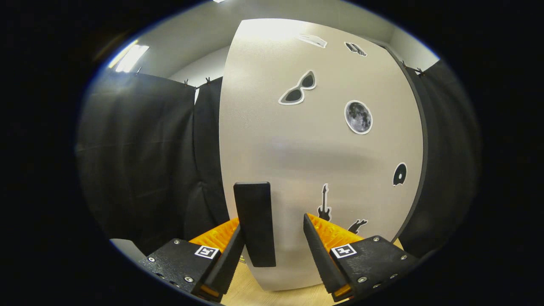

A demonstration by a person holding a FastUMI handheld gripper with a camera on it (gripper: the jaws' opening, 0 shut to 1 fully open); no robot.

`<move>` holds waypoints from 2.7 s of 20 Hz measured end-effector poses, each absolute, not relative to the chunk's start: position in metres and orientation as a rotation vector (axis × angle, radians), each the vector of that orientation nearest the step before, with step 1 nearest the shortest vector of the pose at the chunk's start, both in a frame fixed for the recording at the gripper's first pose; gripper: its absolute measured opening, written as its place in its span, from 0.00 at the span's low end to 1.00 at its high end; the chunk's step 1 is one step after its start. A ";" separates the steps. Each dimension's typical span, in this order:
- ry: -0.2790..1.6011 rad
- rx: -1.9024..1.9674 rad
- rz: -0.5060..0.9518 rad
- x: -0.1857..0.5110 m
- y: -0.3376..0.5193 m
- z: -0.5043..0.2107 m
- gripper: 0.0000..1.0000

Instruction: Open the shoe cabinet door, grab the shoes and put them into the shoe cabinet, then close the shoe cabinet door.

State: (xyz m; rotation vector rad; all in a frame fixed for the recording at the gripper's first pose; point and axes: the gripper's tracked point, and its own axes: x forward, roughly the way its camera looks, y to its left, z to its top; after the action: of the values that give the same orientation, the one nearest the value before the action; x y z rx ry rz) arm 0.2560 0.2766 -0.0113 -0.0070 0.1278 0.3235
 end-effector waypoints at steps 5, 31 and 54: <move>0.124 0.003 0.316 0.263 0.281 -0.014 0.81; 0.092 -0.043 0.140 0.285 0.281 -0.024 0.87; 0.013 -0.061 -0.036 0.094 0.196 0.019 0.90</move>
State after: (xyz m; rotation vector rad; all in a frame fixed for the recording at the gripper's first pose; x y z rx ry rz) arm 0.0944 0.1960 0.0186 -0.0610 0.0128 -0.0358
